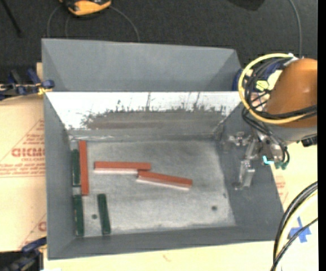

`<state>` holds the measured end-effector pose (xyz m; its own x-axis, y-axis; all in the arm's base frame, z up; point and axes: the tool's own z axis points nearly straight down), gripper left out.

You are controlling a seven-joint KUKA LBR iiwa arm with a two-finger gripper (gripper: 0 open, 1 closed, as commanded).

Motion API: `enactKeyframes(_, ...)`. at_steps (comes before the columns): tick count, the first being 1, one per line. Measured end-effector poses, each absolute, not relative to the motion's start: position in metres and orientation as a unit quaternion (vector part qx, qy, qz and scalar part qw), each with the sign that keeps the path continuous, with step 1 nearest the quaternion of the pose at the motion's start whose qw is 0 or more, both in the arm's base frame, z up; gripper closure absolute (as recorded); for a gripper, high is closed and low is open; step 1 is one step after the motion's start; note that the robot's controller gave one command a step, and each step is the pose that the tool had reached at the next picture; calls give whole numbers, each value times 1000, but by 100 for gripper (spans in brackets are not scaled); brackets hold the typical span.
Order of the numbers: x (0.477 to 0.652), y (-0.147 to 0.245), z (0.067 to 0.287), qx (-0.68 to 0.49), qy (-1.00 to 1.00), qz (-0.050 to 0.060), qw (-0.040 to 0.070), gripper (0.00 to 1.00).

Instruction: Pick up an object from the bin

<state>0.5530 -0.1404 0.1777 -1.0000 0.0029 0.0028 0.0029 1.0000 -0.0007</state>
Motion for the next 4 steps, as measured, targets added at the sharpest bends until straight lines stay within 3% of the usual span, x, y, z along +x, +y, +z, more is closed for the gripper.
enactKeyframes(1,555,-140,182,0,-1000,1,-2,0)
enactKeyframes(2,551,-114,131,4,-1000,2,-5,0)
enactKeyframes(3,524,-50,91,12,-1000,0,-2,0)
enactKeyframes(4,549,-32,92,37,-999,-2,0,0)
